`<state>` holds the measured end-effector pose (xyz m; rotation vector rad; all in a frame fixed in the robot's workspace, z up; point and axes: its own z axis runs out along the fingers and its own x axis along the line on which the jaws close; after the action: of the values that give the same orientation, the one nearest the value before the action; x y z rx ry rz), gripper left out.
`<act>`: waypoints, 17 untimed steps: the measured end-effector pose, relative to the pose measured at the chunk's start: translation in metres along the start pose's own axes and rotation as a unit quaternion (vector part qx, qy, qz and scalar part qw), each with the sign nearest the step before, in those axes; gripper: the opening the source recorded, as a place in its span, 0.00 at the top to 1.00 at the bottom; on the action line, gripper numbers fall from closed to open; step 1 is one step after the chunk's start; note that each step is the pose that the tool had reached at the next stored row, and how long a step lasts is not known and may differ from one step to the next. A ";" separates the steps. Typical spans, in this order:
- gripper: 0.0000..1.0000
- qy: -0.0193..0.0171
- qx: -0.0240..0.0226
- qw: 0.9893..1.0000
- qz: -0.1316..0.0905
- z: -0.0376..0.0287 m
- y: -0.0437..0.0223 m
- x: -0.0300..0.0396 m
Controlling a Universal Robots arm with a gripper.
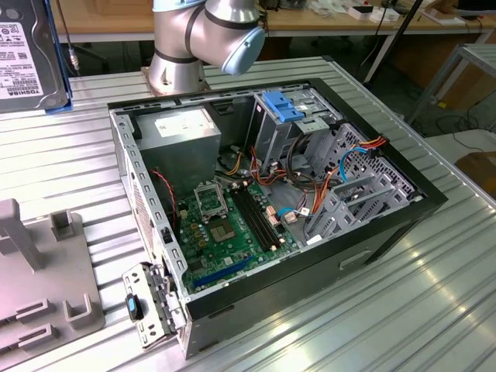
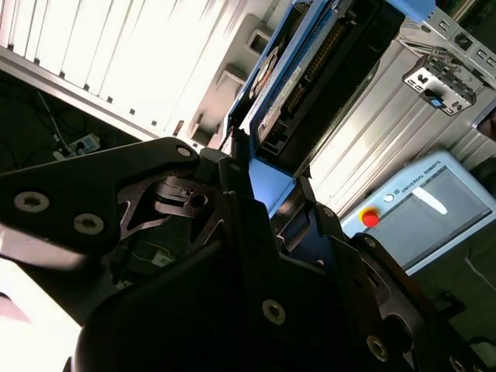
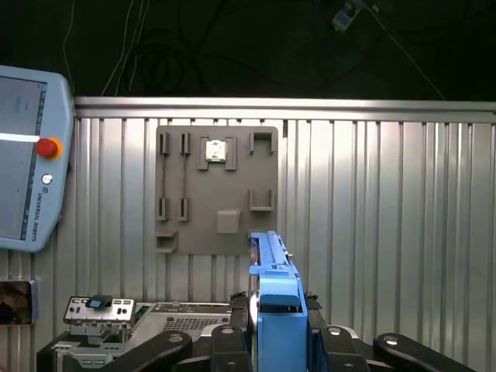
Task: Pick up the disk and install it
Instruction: 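Pick up the disk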
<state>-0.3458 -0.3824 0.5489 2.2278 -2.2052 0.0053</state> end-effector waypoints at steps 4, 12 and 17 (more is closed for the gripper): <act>0.64 0.000 0.000 1.000 0.000 -0.0001 -0.0090 0.0001; 0.64 0.000 0.000 1.000 0.000 -0.0001 -0.0348 0.0004; 0.64 0.000 0.000 1.000 0.000 -0.0001 -0.0481 0.0005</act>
<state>-0.2978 -0.3823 0.5489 2.2277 -2.2053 0.0053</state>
